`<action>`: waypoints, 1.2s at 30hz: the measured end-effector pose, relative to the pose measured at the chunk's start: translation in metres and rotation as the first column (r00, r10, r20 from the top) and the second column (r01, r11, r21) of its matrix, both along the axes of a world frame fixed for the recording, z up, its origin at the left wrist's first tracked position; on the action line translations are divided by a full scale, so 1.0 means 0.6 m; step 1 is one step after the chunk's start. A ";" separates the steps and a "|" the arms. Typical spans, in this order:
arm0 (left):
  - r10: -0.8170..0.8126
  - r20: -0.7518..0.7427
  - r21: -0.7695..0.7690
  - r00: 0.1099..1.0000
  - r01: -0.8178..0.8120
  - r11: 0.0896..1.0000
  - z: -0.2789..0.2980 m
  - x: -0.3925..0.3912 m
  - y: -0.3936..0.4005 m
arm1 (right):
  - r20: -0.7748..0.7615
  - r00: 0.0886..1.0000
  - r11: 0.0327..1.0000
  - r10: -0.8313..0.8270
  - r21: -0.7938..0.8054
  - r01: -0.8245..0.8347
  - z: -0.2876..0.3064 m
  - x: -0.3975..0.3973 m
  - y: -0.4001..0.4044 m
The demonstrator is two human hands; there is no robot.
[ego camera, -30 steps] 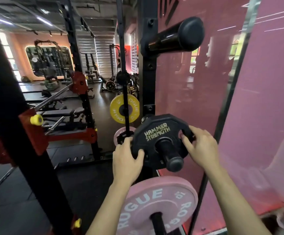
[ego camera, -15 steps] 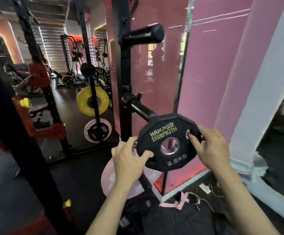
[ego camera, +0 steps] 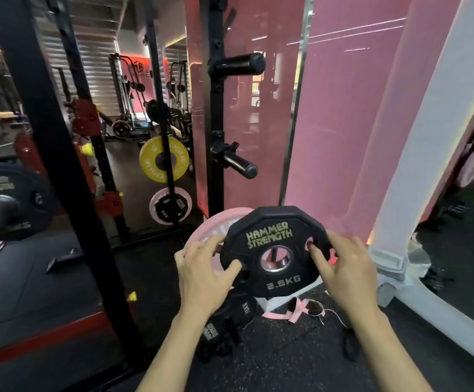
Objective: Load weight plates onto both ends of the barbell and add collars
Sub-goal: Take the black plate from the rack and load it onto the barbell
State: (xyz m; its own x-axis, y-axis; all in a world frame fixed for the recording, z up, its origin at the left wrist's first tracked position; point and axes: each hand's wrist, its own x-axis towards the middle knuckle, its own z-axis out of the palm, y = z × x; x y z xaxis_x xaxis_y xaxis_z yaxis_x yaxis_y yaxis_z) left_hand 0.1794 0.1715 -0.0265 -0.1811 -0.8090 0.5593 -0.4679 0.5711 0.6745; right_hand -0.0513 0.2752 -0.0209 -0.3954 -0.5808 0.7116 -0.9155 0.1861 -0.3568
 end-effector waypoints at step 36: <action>0.485 0.064 0.066 0.872 -0.488 0.870 0.019 0.761 0.074 | 0.068 0.856 0.856 0.512 -0.117 -0.503 0.005 0.728 -0.119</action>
